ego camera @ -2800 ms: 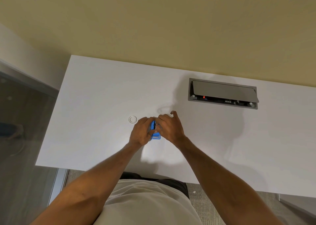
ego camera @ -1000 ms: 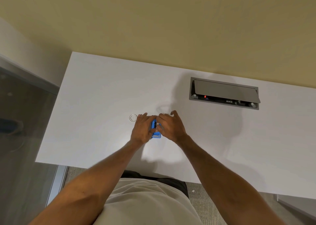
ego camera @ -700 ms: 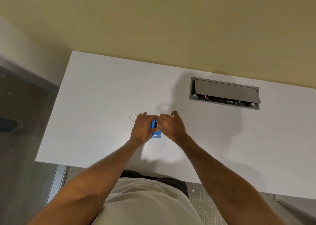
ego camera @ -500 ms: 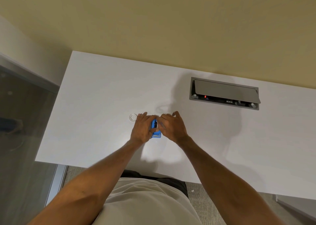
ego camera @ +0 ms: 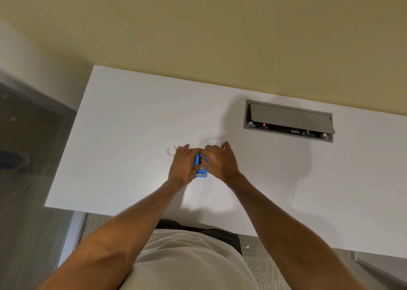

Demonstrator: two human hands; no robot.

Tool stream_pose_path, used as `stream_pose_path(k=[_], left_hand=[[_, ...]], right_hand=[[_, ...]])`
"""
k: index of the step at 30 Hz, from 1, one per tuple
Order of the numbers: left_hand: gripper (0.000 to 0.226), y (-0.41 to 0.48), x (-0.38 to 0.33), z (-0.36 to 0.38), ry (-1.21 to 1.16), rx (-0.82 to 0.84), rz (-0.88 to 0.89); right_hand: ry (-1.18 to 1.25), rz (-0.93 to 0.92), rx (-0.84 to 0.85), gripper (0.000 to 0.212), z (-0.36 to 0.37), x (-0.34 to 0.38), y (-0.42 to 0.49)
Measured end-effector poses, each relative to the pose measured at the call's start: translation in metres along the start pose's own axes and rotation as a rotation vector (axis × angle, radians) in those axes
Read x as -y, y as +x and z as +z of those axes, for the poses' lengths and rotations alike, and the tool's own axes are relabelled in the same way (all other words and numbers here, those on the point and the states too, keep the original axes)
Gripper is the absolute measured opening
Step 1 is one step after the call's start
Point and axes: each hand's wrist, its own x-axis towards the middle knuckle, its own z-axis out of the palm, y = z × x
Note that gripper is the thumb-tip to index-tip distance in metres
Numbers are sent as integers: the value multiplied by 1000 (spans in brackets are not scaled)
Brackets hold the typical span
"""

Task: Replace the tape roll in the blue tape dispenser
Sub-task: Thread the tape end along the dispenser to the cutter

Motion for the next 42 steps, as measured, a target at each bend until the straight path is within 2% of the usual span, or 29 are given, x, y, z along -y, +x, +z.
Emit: stream_pose_path(k=[10, 16, 22, 36, 42], left_hand=[[117, 0, 1, 2, -3, 8, -5], [147, 0, 2, 0, 10, 33, -10], [110, 0, -1, 0, 5, 5, -7], [127, 0, 4, 1, 42, 30, 0], [114, 1, 3, 2, 10, 9, -5]], right_hand=[[-54, -15, 19, 38, 1, 1, 1], [-9, 14, 9, 36, 2, 0, 0], [31, -16, -44, 37, -2, -3, -3], [-21, -1, 4, 39, 0, 0, 0], [67, -27, -108, 28, -3, -3, -10]])
